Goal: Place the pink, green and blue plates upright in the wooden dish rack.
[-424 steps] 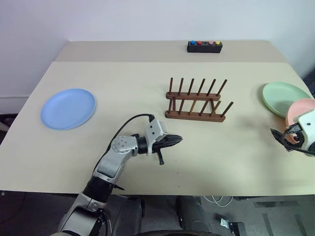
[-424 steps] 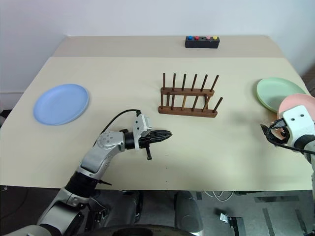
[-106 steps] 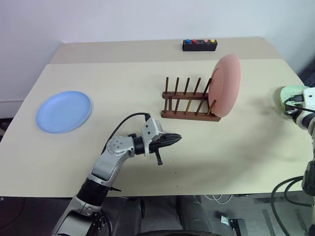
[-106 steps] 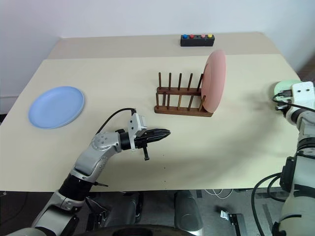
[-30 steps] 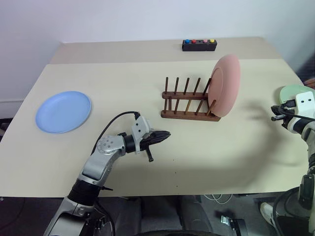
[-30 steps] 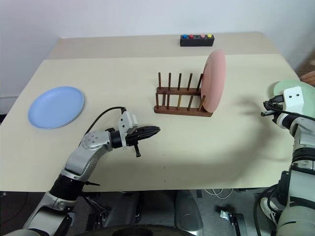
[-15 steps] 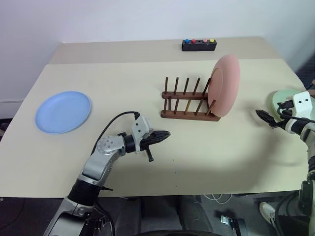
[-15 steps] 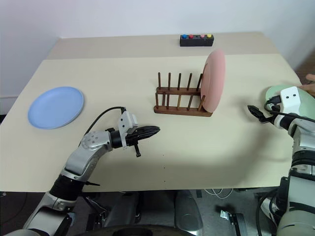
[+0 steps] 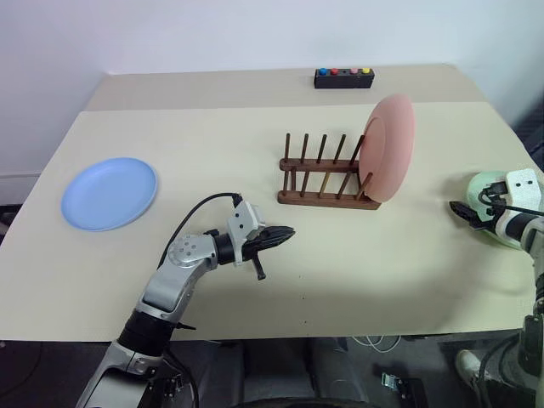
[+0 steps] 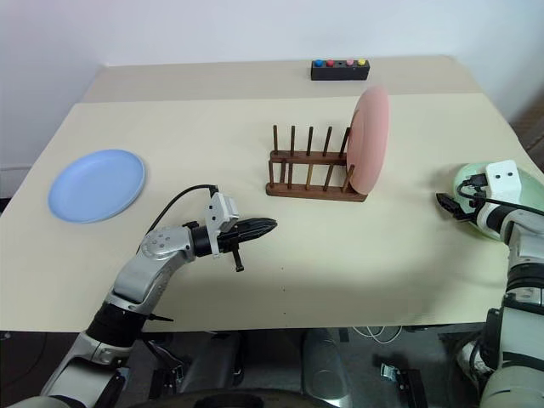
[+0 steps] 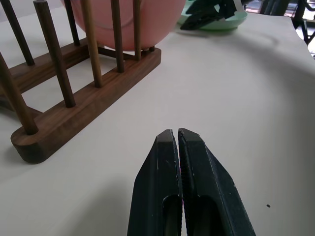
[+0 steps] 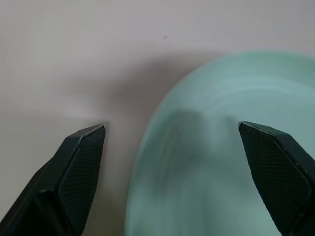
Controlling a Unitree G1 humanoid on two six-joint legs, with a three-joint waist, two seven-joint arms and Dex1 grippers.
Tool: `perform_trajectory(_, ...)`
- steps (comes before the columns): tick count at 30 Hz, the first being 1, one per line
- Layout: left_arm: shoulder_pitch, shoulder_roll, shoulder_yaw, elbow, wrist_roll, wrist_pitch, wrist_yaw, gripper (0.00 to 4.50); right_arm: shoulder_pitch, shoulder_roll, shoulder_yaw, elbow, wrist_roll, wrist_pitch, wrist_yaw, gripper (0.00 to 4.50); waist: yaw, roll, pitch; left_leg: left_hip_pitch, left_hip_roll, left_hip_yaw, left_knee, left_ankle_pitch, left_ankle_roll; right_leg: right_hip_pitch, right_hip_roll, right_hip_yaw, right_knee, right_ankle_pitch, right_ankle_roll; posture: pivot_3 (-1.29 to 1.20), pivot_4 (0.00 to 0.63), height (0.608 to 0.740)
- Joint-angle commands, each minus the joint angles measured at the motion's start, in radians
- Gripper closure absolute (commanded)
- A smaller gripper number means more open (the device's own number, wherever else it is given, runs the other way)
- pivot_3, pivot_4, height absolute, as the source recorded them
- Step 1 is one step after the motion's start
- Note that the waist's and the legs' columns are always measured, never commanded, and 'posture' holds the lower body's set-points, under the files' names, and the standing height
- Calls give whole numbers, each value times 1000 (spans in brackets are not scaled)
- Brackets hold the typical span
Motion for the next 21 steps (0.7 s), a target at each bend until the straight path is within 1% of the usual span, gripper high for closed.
perform_trajectory(1,10,-3,4,-39,-7,-9,2,4408,12,-14,12,-48,-12,7,2,632,0,0,0,0,0,0,0,0,0,0,0,0,0,0,0,0,150,734)
perform_trajectory(2,11,-4,3,-41,-7,-8,3,4408,17,-15,20,-54,-20,8,0,1002,0,0,0,0,0,0,0,0,0,0,0,0,0,0,0,0,150,734)
perform_trajectory(4,10,-6,1,-39,-6,-10,3,4408,28,-17,35,-65,-37,0,-10,1946,0,0,0,0,0,0,0,0,0,0,0,0,0,0,0,0,150,734)
perform_trajectory(8,13,-8,-1,-40,-4,-11,4,4408,39,-20,41,-75,-43,-7,-23,4053,1,-1,0,0,0,0,1,0,0,1,0,0,0,0,0,0,150,734)
perform_trajectory(9,13,-8,-1,-40,-4,-11,4,4408,43,-21,45,-80,-49,-10,-26,4457,1,-1,0,0,0,0,1,0,0,1,0,0,0,0,0,0,150,734)
perform_trajectory(13,15,-9,-2,-41,-3,-11,3,4408,64,-20,56,-122,-63,-22,-34,4457,0,-1,-1,1,0,0,1,0,0,1,0,0,0,0,0,0,150,734)
perform_trajectory(16,12,-8,0,-38,-4,-10,1,4408,72,-24,70,-148,-92,-77,-64,4457,0,-1,-1,1,0,0,1,0,0,1,0,0,0,0,0,0,150,734)
perform_trajectory(18,10,-8,0,-37,-4,-10,0,4408,65,-34,80,-147,-128,-145,-117,4457,-1,-1,-1,1,0,0,1,0,0,1,0,0,0,0,0,0,150,734)
perform_trajectory(21,8,-7,2,-35,-5,-10,-1,4408,19,-53,80,-150,-176,-295,-218,4457,-1,0,0,1,0,0,1,0,0,1,0,0,1,0,0,0,150,734)
